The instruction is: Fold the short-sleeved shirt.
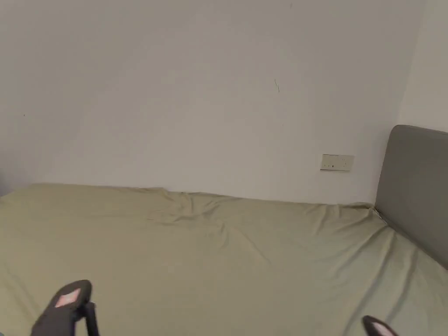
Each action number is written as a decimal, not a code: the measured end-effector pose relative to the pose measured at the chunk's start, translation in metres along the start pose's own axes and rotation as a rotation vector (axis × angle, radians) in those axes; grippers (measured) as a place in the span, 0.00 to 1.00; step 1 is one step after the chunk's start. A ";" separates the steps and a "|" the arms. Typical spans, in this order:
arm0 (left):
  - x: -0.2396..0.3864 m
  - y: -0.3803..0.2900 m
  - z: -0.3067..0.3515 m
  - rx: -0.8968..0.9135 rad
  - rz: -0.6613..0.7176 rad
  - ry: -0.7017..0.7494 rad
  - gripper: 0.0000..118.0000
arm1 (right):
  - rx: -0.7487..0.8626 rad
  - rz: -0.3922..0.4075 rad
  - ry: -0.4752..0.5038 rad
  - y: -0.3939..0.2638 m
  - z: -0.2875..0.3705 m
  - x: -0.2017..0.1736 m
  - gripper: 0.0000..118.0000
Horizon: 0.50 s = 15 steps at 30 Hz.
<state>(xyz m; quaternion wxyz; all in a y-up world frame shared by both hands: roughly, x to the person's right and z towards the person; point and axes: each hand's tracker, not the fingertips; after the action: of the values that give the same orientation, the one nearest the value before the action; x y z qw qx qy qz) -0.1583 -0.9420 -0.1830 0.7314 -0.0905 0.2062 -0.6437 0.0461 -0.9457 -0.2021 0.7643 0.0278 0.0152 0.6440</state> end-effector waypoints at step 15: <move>0.007 -0.008 0.000 -0.006 0.185 -0.132 1.00 | 0.107 -0.370 0.174 -0.018 -0.014 0.002 1.00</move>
<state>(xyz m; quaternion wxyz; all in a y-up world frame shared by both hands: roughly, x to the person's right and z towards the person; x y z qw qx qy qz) -0.1645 -0.9496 -0.1807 0.7995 -0.1154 0.1669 -0.5654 0.0633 -0.9468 -0.2172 0.8627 0.0092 0.1202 0.4911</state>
